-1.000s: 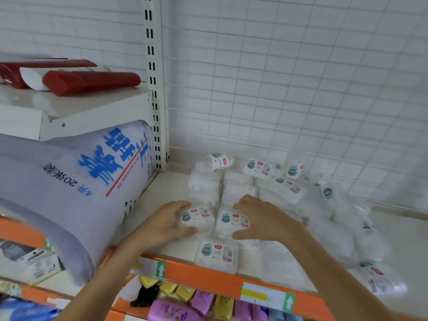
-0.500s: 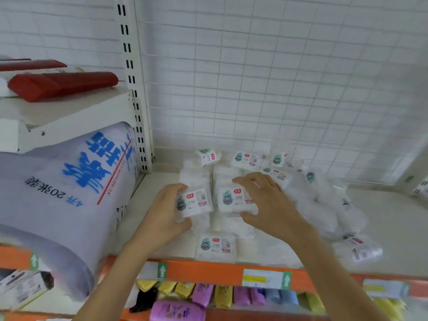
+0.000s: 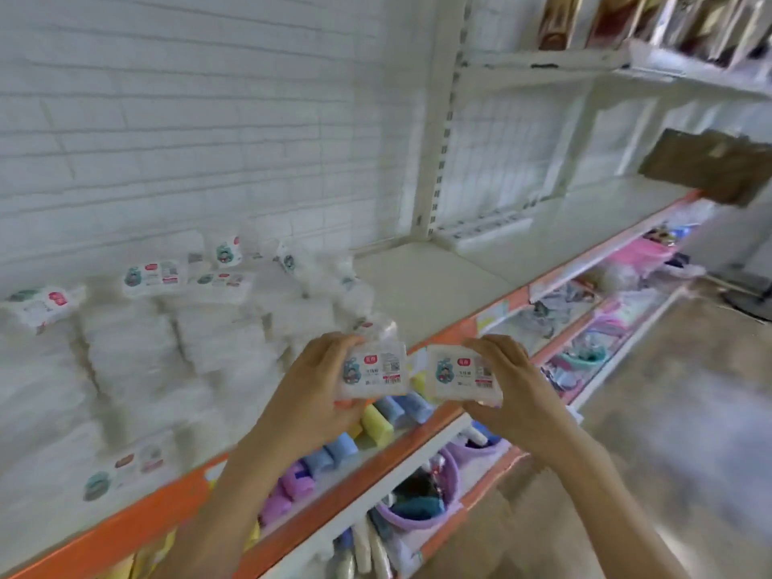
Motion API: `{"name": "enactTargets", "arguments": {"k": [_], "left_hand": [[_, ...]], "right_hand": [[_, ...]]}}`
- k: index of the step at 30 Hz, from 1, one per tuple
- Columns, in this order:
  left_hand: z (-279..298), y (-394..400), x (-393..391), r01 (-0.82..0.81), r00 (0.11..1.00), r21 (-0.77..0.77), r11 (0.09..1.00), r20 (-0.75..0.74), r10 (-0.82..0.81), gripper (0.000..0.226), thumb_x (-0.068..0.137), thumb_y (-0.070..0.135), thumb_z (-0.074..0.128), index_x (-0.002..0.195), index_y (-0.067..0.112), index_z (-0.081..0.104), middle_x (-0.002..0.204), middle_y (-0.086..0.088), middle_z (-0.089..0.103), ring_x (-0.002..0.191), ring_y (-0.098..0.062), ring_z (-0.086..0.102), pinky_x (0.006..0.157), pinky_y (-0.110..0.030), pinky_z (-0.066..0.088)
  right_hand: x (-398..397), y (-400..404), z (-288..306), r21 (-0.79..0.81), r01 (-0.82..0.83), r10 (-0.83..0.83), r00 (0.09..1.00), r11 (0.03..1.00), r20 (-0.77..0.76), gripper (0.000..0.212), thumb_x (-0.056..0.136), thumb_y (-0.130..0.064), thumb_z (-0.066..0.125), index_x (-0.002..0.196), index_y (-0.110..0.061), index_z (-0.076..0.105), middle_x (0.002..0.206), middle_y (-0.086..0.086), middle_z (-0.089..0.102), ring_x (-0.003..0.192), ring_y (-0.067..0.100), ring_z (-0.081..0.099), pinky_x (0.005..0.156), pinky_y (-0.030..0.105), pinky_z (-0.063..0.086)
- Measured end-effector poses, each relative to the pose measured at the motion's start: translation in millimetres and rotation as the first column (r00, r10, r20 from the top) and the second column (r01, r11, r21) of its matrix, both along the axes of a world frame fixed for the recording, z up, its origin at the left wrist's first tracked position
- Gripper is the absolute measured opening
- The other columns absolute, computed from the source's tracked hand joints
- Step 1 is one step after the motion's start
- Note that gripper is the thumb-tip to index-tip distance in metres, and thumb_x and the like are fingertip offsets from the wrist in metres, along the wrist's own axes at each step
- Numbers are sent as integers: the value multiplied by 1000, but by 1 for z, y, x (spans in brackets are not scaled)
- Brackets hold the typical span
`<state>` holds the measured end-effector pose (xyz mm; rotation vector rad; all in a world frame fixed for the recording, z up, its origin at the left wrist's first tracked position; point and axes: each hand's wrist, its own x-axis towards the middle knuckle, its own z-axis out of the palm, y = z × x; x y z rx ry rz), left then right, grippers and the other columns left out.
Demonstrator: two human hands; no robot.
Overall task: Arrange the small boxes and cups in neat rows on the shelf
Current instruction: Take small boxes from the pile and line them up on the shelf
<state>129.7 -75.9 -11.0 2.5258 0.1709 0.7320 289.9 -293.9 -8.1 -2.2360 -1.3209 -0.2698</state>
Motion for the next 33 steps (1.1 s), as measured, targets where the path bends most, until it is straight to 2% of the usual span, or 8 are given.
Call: {"name": "enactTargets", "arguments": {"k": [4,8,11,14,17,21,26,33], "left_hand": [[-18,-56,66,133,988,-15,991,-78,-133,69,61,47,58,125,25,43,119,2,50,108,-11,47,89,-25,43],[-35,-116,121,213,970,-51,976,-108,-217,62,66,42,60,123,28,41,118,14,37,108,2,39,84,-15,39],[-56,-156,155,193,970,-109,975,-128,-206,62,70,20,70,127,17,45,119,8,37,112,-9,44,85,-13,38],[-67,-191,184,177,968,-159,971,-152,-201,65,73,18,72,131,18,41,119,12,33,113,-6,40,84,-8,35],[-67,-216,212,181,962,-149,972,-180,-206,67,67,29,66,130,16,44,116,11,35,112,-7,40,88,-20,41],[-67,-233,255,184,957,-100,978,-209,-202,68,62,36,61,126,17,47,112,12,37,111,-11,40,90,-18,35],[-63,-230,320,196,951,-72,978,-229,-207,67,71,36,75,129,20,45,115,12,42,109,-6,43,88,-15,35],[-20,-180,440,110,978,-11,994,-179,-110,85,60,61,62,133,21,43,126,10,42,115,-9,45,94,-20,35]], "right_hand": [[30,-82,-19,-42,157,-158,987,987,-27,72,64,-30,72,130,-19,46,126,2,45,114,21,43,92,37,46],[57,-152,-33,-73,266,-272,958,961,-89,76,67,-32,73,135,-22,42,133,-2,41,121,18,38,99,34,42],[77,-198,-46,-76,288,-296,945,955,-136,74,67,-30,75,134,-23,43,127,-5,42,113,11,37,96,29,41],[97,-232,-57,-80,307,-317,933,948,-173,71,66,-31,68,132,-20,45,119,-4,43,106,9,35,91,27,40],[116,-255,-62,-88,305,-317,927,948,-199,71,70,-29,70,134,-23,40,116,-12,35,111,5,29,90,16,29],[151,-273,-71,-110,315,-332,918,943,-215,73,73,-29,72,137,-28,35,118,-18,30,120,6,29,98,17,29],[214,-266,-71,-120,300,-320,919,946,-228,73,74,-30,70,138,-29,34,129,-12,35,120,5,29,100,21,34],[351,-220,-39,-96,225,-240,950,970,-199,72,77,-28,69,139,-31,32,123,-20,29,117,2,29,104,25,36]]}}
